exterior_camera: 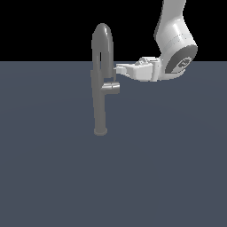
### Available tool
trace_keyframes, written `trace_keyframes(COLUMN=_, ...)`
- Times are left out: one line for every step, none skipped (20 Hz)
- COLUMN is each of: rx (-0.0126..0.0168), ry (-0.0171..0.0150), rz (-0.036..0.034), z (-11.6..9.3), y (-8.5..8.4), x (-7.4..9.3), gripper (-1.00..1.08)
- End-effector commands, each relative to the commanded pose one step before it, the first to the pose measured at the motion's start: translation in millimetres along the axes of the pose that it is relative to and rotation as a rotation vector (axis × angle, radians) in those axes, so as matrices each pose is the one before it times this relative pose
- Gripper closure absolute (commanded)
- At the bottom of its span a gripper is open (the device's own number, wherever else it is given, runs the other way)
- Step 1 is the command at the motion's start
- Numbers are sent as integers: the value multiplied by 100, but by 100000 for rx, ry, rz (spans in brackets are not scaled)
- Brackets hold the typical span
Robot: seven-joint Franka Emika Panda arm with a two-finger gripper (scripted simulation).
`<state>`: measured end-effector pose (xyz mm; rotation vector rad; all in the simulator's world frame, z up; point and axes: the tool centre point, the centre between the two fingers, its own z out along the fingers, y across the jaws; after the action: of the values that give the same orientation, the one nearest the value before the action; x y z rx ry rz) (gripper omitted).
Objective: Turn on the faucet by rotating a designated handle.
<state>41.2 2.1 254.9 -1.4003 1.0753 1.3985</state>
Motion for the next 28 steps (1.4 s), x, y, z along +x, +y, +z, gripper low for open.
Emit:
trace_keyframes(rx=70, ry=-84, rz=14, z=10, y=642, x=-274, gripper=108)
trace_keyframes(rx=0, ry=0, rz=0, z=26, y=256, x=-120, gripper=108)
trace_keyframes(rx=0, ry=0, rz=0, z=0, y=0, x=0, gripper=108)
trace_keyframes(rx=200, ry=85, rz=23, z=-38, y=-305, x=203, gripper=108)
trace_keyframes(rx=0, ry=0, rz=0, z=0, y=280, x=-11, gripper=108)
trace_keyframes(rx=0, ry=0, rz=0, z=0, y=283, x=-11, gripper=108)
trace_keyframes(rx=0, ry=0, rz=0, z=0, y=285, x=-11, gripper=108)
trace_keyframes(rx=-41, ry=-55, rz=-1, z=9, y=282, x=-3, gripper=108)
trace_keyframes(rx=0, ry=0, rz=0, z=0, y=291, x=-11, gripper=108)
trace_keyframes(rx=0, ry=0, rz=0, z=0, y=294, x=-11, gripper=108)
trace_keyframes(rx=0, ry=0, rz=0, z=-1, y=297, x=-11, gripper=108)
trace_keyframes(rx=-43, ry=-54, rz=1, z=9, y=293, x=-3, gripper=108)
trace_keyframes(rx=0, ry=0, rz=0, z=-1, y=302, x=-11, gripper=108)
trace_keyframes(rx=0, ry=0, rz=0, z=-2, y=305, x=-11, gripper=108)
trace_keyframes(rx=0, ry=0, rz=0, z=-2, y=308, x=-11, gripper=108)
trace_keyframes(rx=0, ry=0, rz=0, z=-3, y=311, x=-11, gripper=108)
trace_keyframes(rx=0, ry=0, rz=0, z=0, y=0, x=0, gripper=108)
trace_keyframes(rx=527, ry=537, rz=-887, z=-1, y=-697, x=-140, gripper=108)
trace_keyframes(rx=-57, ry=-60, rz=86, z=3, y=333, x=170, gripper=108)
trace_keyframes(rx=-47, ry=-49, rz=70, z=0, y=342, x=161, gripper=108)
trace_keyframes(rx=-57, ry=-60, rz=86, z=2, y=340, x=173, gripper=108)
trace_keyframes(rx=-52, ry=-54, rz=79, z=1, y=346, x=169, gripper=108)
trace_keyframes(rx=-57, ry=-59, rz=87, z=2, y=346, x=175, gripper=108)
trace_keyframes(rx=-57, ry=-58, rz=87, z=2, y=350, x=177, gripper=108)
trace_keyframes(rx=-47, ry=-47, rz=72, z=-2, y=358, x=168, gripper=108)
trace_keyframes(rx=-57, ry=-57, rz=88, z=1, y=356, x=180, gripper=108)
trace_keyframes(rx=-57, ry=-56, rz=89, z=0, y=359, x=182, gripper=108)
trace_keyframes(rx=-57, ry=-54, rz=90, z=-1, y=363, x=184, gripper=108)
